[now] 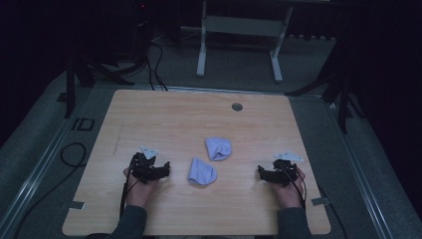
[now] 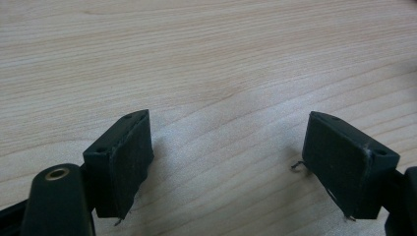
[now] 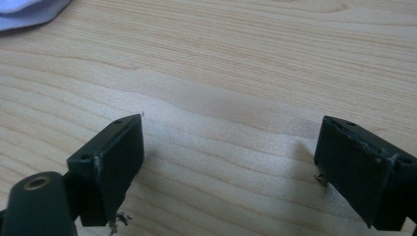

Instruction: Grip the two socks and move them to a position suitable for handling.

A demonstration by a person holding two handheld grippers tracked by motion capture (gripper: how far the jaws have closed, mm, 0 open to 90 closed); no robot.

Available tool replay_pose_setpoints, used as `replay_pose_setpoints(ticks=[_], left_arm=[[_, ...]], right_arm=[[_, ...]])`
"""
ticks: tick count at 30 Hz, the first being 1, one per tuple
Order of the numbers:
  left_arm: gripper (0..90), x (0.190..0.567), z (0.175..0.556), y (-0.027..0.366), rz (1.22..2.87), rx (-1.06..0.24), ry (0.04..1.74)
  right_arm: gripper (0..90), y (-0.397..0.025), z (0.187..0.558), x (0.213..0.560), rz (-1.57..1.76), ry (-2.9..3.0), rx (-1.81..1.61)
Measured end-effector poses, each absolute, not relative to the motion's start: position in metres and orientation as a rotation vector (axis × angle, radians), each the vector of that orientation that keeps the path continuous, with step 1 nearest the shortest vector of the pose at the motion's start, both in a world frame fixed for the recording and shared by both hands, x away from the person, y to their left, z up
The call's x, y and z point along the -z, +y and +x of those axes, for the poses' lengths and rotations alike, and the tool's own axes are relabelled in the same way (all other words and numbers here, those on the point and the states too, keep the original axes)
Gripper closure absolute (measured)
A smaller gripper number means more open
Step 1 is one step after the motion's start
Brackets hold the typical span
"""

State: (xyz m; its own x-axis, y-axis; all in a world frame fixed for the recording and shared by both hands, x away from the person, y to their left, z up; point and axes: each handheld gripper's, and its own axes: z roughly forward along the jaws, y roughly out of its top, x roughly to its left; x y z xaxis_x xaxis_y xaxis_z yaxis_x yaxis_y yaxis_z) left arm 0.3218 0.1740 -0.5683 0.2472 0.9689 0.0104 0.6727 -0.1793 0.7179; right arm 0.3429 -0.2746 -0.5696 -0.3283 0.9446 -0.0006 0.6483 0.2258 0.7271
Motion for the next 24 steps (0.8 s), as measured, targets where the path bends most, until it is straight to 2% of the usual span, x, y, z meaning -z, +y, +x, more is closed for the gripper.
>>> replay_pose_setpoints(ticks=[10, 13, 16, 19, 24], left_arm=[[19.4, 0.568, 0.322, 0.174, 1.926, -0.643, 1.493], [19.4, 0.568, 0.322, 0.174, 1.927, -0.643, 1.494], [19.4, 0.568, 0.322, 0.174, 1.926, -0.643, 1.494], [19.4, 0.568, 0.322, 0.174, 1.926, -0.643, 1.494], [19.4, 0.568, 0.322, 0.174, 1.927, -0.643, 1.494]], right_arm=[[15.4, -0.273, 0.342, 0.568, 1.466, 2.062, -0.883], [23.3, -0.270, 0.341, 0.565, 1.467, 2.077, -0.876], [35.3, -0.268, 0.339, 0.562, 1.459, 2.080, -0.855], [42.1, -0.267, 0.337, 0.560, 1.454, 2.093, -0.850], [46.5, -0.258, 0.331, 0.553, 1.427, 2.139, -0.893]])
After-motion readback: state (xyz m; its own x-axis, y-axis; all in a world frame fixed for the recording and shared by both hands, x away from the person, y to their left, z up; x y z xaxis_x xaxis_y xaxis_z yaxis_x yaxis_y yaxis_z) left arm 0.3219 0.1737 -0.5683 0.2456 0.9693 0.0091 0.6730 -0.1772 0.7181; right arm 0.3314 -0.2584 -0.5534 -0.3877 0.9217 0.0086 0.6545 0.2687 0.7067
